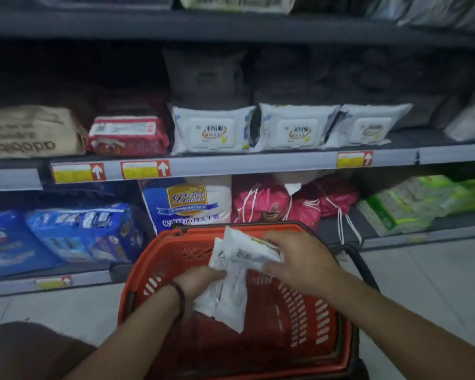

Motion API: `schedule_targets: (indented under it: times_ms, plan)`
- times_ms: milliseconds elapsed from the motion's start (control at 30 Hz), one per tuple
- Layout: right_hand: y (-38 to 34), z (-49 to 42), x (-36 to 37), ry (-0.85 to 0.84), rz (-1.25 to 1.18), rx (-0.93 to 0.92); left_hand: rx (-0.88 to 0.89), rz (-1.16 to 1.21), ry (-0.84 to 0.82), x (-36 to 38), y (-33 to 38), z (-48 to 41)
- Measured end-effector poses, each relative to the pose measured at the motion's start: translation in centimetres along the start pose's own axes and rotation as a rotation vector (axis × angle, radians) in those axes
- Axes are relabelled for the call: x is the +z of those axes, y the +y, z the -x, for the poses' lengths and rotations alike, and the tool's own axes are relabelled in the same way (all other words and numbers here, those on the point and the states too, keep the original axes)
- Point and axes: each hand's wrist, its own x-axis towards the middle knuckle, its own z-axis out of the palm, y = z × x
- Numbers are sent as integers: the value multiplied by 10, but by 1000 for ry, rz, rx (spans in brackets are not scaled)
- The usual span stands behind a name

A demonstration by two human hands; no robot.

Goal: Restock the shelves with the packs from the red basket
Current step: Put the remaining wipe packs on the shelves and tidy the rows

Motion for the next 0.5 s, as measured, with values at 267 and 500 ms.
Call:
schedule_targets:
  times_ms: [267, 500]
  plan:
    - [-19, 6, 3, 848, -60, -394, 278, 248, -128, 2, 100, 87]
    - [-14, -4, -12, 741, -11, -395, 398, 192, -188, 8, 96, 83]
